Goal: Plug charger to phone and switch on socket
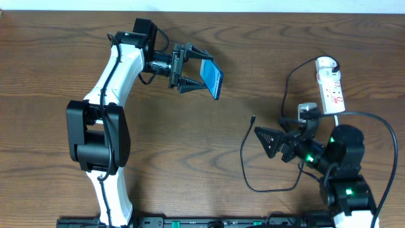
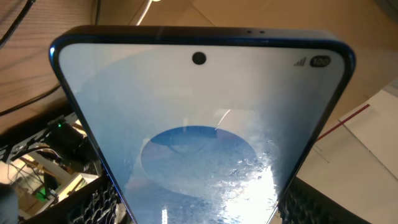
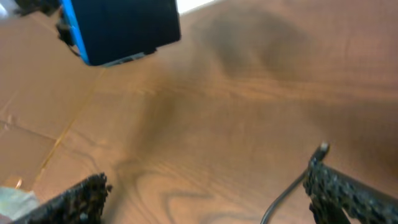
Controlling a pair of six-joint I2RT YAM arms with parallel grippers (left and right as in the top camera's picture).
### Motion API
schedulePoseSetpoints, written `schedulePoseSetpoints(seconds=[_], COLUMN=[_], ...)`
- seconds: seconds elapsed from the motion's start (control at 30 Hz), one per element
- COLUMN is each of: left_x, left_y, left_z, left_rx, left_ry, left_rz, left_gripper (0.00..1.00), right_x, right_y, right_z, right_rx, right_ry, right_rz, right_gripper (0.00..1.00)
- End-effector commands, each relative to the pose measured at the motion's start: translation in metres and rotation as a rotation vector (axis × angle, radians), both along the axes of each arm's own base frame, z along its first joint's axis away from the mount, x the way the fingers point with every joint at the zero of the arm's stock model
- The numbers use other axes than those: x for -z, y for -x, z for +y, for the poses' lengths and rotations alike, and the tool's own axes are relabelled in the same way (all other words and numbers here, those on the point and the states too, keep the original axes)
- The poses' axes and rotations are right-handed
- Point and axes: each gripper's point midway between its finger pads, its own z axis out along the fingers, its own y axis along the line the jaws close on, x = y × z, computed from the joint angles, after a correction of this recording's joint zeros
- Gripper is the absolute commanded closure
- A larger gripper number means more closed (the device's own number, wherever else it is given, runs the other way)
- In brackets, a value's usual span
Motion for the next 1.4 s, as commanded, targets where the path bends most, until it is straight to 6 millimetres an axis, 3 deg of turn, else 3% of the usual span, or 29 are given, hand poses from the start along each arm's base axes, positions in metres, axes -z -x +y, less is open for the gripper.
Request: schedulePoseSetpoints(seconds=[0.0, 0.13, 0.3, 0.43, 0.6, 0.93, 1.17, 1.27, 1.37], left_x=[-0.027, -0.027, -0.027, -0.027, -0.027, -0.027, -0.027, -0.027, -0.027], left_y=[0.007, 0.007, 0.007, 0.007, 0.007, 0.007, 0.007, 0.007, 0.007], left_z=[0.000, 0.000, 0.000, 0.000, 0.000, 0.000, 0.000, 0.000, 0.000], left_rx=[0.008, 0.008, 0.008, 0.008, 0.008, 0.008, 0.008, 0.008, 0.008], left_ry=[0.061, 0.061, 0.061, 0.061, 0.061, 0.061, 0.061, 0.061, 0.061], left_rz=[-0.034, -0.034, -0.035, -0.034, -0.035, -0.035, -0.035, -0.035, -0.035], left_gripper=[0.23, 0.23, 0.23, 0.23, 0.23, 0.23, 0.23, 0.23, 0.23], right_x=[-0.027, -0.040, -0.071, -0.085, -0.100, -0.088, -0.067, -0.062, -0.063], right_y=[-0.006, -0.006, -0.002, -0.024, -0.037, -0.081, -0.098, -0.103, -0.105], right_z=[0.002, 0.013, 0.054, 0.066, 0.094, 0.118, 0.127, 0.129, 0.132], right_rx=[-0.033, -0.100, -0.239, -0.078, -0.050, 0.097, 0.134, 0.150, 0.150], right_ry=[0.021, 0.054, 0.072, 0.175, 0.206, 0.315, 0.320, 0.317, 0.302], right_rz=[-0.007, 0.090, 0.055, 0.051, 0.048, 0.054, 0.095, 0.108, 0.103], right_gripper=[0.01, 0.03, 0.07, 0.01, 0.02, 0.04, 0.19, 0.39, 0.45])
